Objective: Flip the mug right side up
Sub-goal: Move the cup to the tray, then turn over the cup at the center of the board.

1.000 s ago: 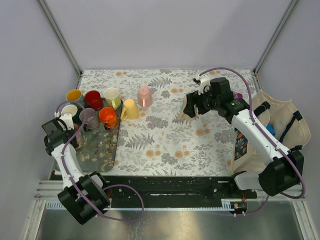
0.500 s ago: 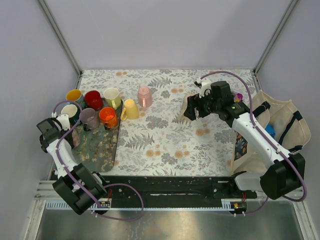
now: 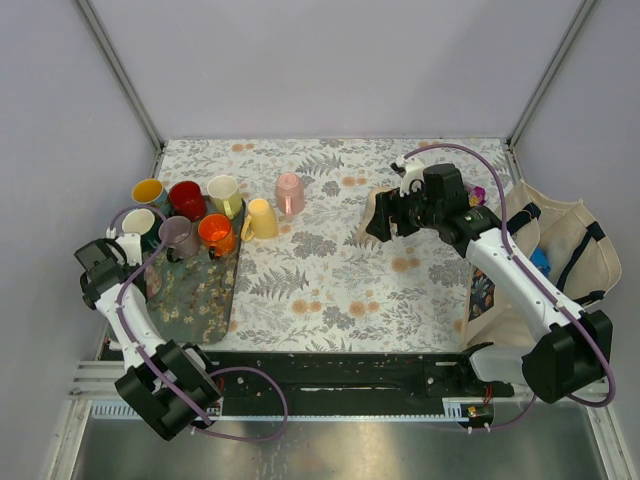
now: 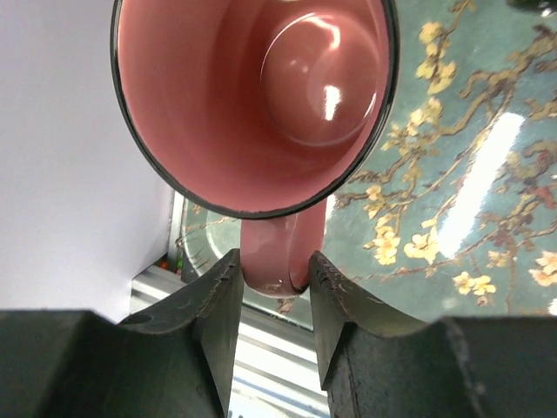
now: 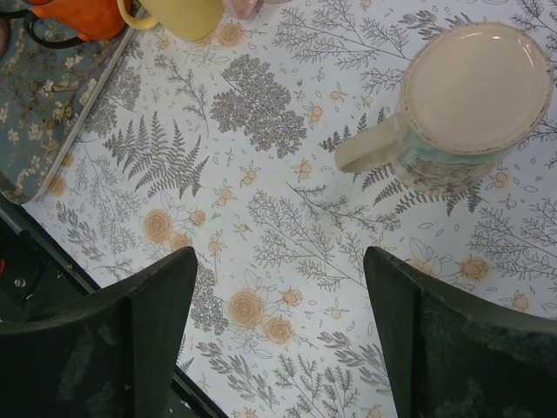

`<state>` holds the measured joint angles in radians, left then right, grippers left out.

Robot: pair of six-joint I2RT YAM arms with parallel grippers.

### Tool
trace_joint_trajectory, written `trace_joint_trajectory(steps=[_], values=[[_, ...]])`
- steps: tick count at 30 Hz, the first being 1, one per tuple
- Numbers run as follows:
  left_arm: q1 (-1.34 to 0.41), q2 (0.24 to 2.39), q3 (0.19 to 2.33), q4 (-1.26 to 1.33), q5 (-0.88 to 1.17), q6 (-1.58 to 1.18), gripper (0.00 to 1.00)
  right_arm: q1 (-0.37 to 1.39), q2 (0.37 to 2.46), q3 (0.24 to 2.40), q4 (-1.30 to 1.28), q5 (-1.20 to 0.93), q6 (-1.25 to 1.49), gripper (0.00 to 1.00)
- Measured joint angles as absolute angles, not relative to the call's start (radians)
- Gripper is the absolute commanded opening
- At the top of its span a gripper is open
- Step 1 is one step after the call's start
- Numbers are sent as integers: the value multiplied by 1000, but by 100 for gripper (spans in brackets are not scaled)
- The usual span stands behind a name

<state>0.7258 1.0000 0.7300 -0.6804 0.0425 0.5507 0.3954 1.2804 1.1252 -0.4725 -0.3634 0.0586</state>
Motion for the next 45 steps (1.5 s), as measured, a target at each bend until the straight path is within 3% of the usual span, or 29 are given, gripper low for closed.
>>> trace_joint_trajectory(steps=[23,27,28,29,36,45], values=[[720,1005,910,-837,-54,552,45,395,1293,1113,-438,-376,83,88],[720,1002,995,-932,-39,535,56,395,1333,1167,-455,-315,57,90],[720,1000,1015,-949,-35,529,68,395,1349,1190,-456,-277,54,90],[720,997,1032,-962,-27,519,99,394,1362,1209,-457,-247,52,90],[597,996,1136,-1034,20,368,99,358,1494,1332,-431,-89,45,91],[339,969,1213,-1000,140,298,99,350,1707,1424,-404,-77,44,89]])
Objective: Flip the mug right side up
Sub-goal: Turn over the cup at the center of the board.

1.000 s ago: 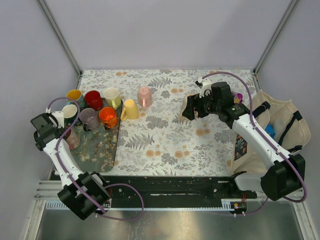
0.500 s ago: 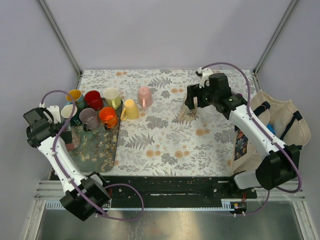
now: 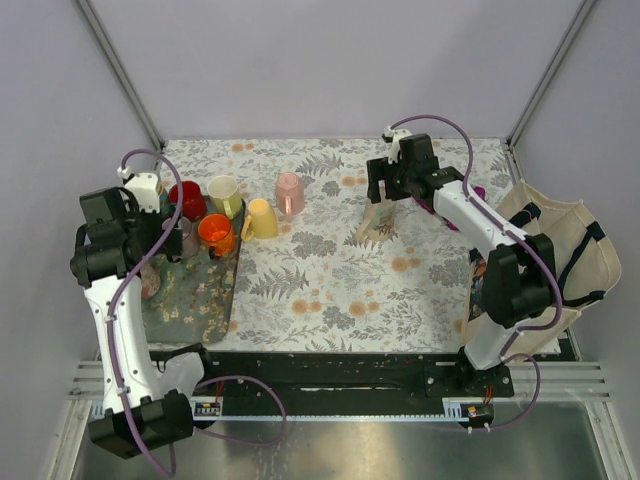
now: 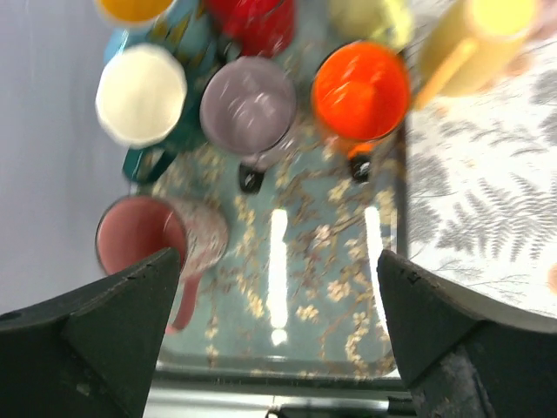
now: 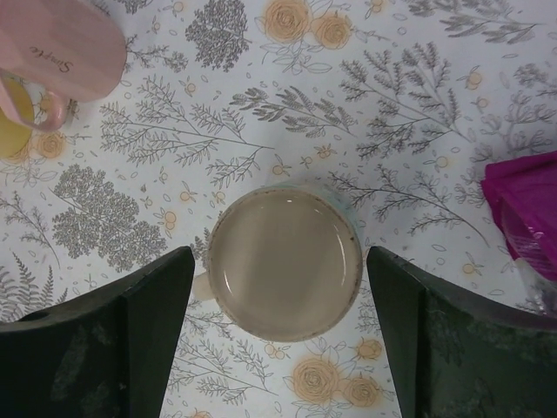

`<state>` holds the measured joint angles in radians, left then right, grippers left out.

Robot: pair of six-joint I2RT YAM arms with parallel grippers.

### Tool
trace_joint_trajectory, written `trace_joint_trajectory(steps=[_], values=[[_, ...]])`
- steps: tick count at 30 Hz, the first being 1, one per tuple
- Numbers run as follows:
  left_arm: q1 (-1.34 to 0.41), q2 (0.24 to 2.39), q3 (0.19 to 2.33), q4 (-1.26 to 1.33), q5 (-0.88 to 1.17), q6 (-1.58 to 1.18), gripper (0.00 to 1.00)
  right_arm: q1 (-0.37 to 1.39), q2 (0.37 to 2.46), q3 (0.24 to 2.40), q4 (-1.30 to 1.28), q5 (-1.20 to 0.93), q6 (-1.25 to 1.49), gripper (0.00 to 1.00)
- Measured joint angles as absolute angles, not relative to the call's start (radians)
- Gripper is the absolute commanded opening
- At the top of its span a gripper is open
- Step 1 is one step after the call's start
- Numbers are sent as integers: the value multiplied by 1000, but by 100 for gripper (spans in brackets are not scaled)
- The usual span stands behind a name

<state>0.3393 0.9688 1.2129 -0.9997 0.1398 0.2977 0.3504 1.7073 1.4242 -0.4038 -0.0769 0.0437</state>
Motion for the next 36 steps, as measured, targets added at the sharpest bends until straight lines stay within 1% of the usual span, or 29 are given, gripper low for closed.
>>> trace_joint_trajectory(steps=[4,6,10,13,16,20,22,23,27,29,33,36], values=[[311,938,1236,-910,314,290,99,350,1748,1428,-401,-113,85,88],[284,962,1259,-885,368,250,99,349,1745,1422,-392,-141,115,87],[174,1105,1347,-823,500,117,99,354,1715,1363,-359,-189,162,87],[72,1225,1335,-751,563,18,99,369,1670,1300,-361,-215,192,88],[-63,1298,1311,-731,567,-1,99,396,1623,1245,-359,-254,218,90],[-262,1319,1297,-716,543,86,98,418,1574,1206,-362,-313,226,90],[-336,1313,1272,-680,538,155,95,416,1549,1206,-363,-328,199,91],[-356,1309,1251,-657,538,187,92,412,1534,1206,-366,-331,177,91],[-410,1317,1162,-591,545,393,82,402,1437,1208,-408,-322,24,93],[-424,1351,1158,-576,562,485,81,399,1380,1208,-429,-316,-39,93],[-445,1486,1179,-541,632,623,72,392,1249,1178,-472,-319,-136,93],[-459,1597,1220,-532,665,667,69,390,1150,1116,-509,-331,-187,92]])
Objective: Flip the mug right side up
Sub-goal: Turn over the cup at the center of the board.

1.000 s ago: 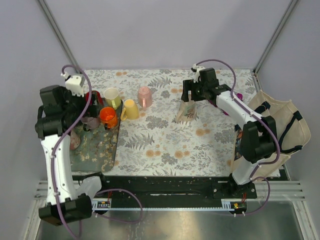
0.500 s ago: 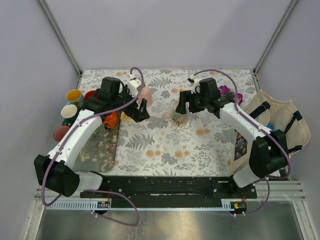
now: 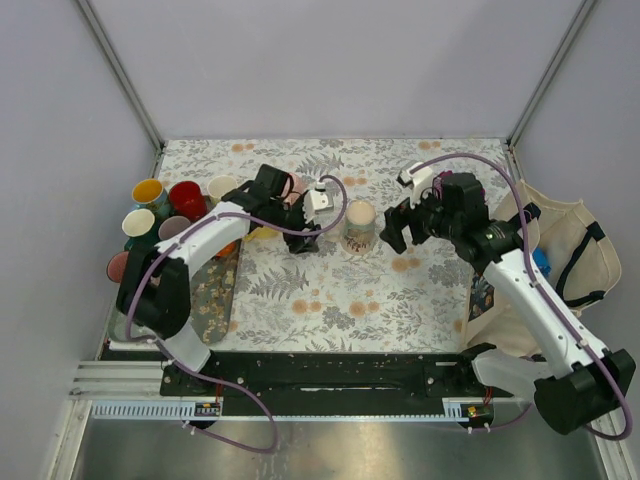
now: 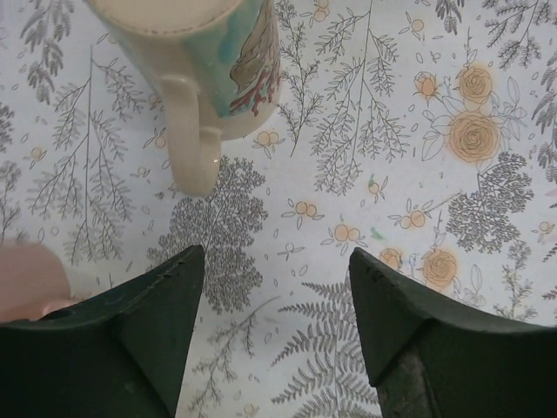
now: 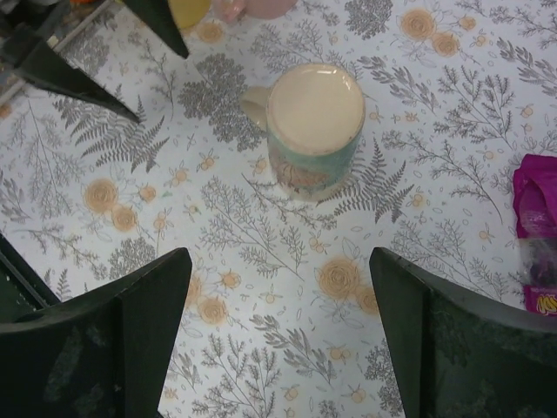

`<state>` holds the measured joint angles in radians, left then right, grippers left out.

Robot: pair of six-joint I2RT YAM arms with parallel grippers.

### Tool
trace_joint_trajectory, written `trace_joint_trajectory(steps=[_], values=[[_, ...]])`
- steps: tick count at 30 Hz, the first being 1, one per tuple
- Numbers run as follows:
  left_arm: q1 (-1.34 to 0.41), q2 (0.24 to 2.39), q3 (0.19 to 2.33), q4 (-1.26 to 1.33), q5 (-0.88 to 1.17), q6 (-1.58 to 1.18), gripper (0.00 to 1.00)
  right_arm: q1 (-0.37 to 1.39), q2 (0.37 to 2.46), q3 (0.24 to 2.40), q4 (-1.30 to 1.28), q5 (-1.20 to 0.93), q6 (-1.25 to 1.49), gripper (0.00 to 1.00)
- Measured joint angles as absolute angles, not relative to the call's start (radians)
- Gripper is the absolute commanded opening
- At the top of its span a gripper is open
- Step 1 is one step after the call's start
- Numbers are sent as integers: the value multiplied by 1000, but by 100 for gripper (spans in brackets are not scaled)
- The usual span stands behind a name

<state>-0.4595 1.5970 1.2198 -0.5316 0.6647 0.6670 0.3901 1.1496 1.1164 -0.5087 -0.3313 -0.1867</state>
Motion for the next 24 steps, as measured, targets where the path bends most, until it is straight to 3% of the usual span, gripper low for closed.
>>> trace_joint_trajectory(steps=[9,24], values=[[-551,1862,1414,-491,660,709,65,390,1024,995,-597,-331,-271,92],[-555,2007,1552,-515,640,765,52,390,990,919,-568,-286,-271,93]])
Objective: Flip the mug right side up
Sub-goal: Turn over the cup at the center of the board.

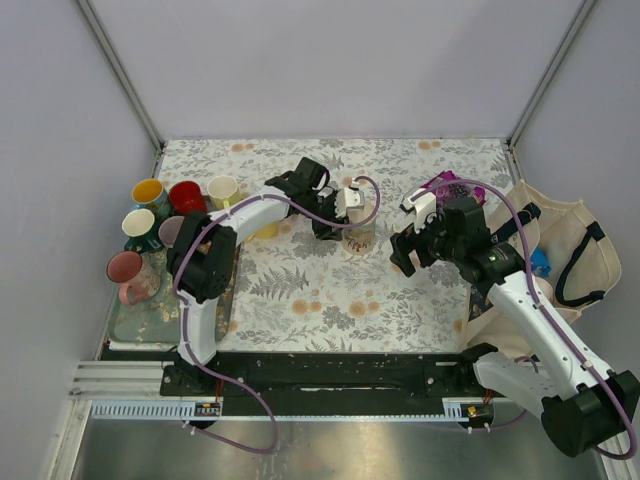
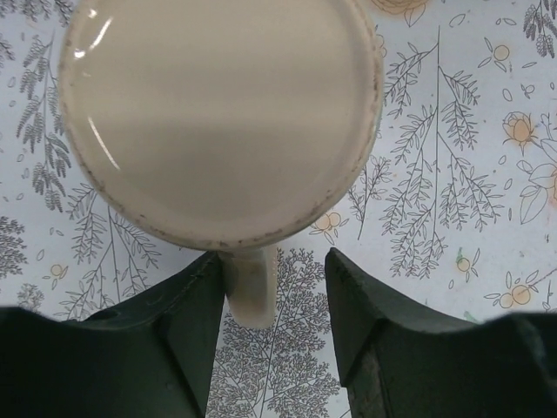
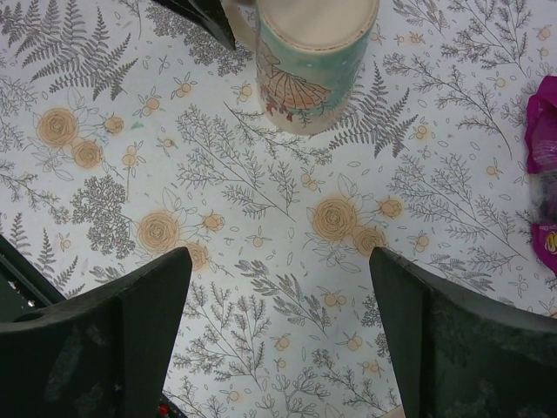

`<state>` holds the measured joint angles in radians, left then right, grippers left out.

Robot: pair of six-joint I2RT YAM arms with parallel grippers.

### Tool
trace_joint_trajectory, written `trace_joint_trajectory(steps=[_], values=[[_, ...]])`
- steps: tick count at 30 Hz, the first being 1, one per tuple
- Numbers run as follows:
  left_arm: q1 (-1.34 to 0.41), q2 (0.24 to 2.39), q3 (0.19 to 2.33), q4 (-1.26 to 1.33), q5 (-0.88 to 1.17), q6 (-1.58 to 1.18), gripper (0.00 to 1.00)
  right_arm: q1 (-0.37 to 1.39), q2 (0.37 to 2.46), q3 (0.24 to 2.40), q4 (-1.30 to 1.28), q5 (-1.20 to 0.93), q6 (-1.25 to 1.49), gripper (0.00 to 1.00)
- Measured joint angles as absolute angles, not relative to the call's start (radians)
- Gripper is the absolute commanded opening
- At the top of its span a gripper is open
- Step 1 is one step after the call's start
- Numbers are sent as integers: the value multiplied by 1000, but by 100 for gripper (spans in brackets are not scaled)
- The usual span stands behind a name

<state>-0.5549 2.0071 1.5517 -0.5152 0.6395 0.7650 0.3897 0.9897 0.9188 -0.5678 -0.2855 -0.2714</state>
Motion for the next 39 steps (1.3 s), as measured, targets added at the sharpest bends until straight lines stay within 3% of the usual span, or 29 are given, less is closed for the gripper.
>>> trace_joint_trajectory(steps=[2,17,27,39], values=[[-558,2019,1554,-522,639,769,50,390,989,916,-564,-280,-269,93],[-570,2098,1616,-575,622,778,4,390,991,915,-558,-274,-262,93],[-567,2022,1539,-653,652,694,0,390,1019,900,-534,-272,-266,93],[-554,2059,1575,-767,886,321,0,390,1113,872,-491,-349,-378,91]])
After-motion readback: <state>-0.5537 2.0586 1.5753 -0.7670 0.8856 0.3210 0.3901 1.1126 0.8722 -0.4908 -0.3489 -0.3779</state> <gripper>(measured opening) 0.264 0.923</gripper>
